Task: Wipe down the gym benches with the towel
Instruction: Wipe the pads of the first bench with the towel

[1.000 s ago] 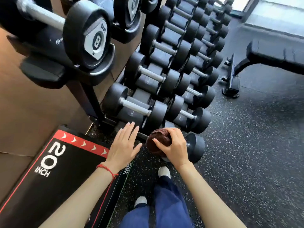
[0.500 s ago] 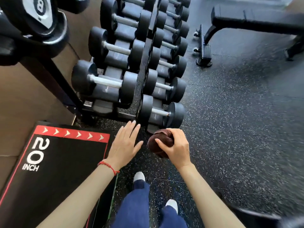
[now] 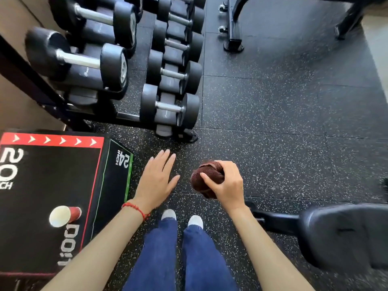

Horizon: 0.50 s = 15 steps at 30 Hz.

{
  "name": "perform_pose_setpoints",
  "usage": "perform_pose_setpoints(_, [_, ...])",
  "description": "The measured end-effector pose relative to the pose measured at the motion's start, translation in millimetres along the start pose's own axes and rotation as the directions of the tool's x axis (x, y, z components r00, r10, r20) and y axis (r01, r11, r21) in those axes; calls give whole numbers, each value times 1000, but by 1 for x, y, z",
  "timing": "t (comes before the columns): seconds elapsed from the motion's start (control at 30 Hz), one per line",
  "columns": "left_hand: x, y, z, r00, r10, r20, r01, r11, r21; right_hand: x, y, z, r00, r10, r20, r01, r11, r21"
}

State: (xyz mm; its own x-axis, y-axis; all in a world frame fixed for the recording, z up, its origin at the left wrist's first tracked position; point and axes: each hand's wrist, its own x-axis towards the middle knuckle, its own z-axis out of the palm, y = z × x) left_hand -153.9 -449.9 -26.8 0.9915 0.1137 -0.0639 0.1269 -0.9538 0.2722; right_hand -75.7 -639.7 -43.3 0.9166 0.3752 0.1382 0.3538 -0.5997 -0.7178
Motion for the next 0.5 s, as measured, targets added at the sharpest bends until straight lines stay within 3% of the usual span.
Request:
perform_pose_setpoints(0.23, [1, 37, 20, 988, 146, 53, -146, 989, -13, -48, 20, -32, 986, 121, -111, -125, 992, -32])
perform_pose_setpoints(0.5, [2, 87, 38, 931, 342, 130, -340, 940, -43, -100, 35, -63, 918, 287, -272, -302, 953, -13])
